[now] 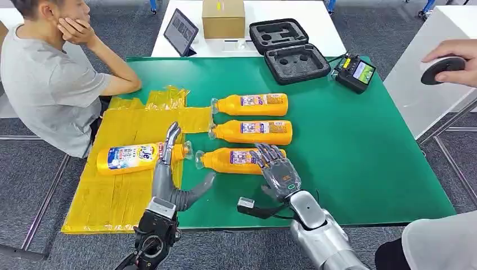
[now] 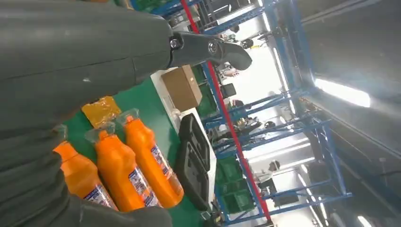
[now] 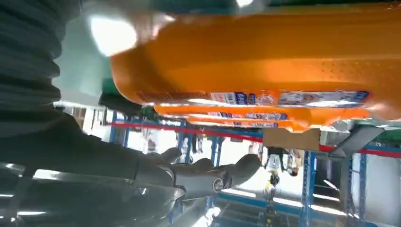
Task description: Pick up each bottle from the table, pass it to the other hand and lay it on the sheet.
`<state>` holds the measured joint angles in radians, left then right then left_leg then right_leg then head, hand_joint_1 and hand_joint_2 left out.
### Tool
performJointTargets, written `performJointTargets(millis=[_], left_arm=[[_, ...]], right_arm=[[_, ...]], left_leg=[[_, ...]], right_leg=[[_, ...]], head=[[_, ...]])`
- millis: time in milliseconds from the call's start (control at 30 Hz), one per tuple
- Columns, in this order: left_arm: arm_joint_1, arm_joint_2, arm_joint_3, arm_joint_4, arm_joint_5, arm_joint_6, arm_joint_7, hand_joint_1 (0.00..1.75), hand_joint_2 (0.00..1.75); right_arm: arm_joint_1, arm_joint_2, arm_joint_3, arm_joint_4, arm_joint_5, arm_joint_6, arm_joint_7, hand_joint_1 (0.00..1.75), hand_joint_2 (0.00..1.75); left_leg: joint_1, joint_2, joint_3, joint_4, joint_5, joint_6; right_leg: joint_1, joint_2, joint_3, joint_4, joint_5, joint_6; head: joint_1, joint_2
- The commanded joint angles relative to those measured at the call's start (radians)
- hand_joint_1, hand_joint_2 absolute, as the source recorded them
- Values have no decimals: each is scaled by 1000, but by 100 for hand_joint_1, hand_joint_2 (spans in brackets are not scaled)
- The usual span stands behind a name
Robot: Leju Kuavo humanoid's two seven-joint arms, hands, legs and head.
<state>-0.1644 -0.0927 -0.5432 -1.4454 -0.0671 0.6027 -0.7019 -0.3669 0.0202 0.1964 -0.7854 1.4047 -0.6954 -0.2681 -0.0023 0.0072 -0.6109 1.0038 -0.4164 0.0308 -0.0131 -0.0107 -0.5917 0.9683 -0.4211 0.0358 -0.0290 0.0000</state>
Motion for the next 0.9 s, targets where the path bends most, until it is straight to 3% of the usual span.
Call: performJointTargets(millis=[33, 533, 900], left_arm=[[-36, 6, -31, 39, 5, 1, 4, 0, 175], [-58, -5, -34, 62, 24, -2, 4, 0, 175], [-76, -3, -38, 87, 29, -12, 4, 0, 175]], right_arm=[[-102, 11, -121, 200, -66, -3, -43, 0, 175], [-226, 20, -172, 392, -71, -3, -55, 0, 175], [-252, 22, -172, 451, -84, 4, -62, 0, 175]], left_leg=[[0, -1, 3, 0, -1, -1], [0, 0, 2, 0, -1, -1], [1, 0, 5, 0, -1, -1]], right_leg=[[0, 0, 4, 0, -1, -1], [0, 1, 2, 0, -1, -1], [1, 1, 5, 0, -1, -2]], head=[[0, 0], [0, 0], [0, 0]])
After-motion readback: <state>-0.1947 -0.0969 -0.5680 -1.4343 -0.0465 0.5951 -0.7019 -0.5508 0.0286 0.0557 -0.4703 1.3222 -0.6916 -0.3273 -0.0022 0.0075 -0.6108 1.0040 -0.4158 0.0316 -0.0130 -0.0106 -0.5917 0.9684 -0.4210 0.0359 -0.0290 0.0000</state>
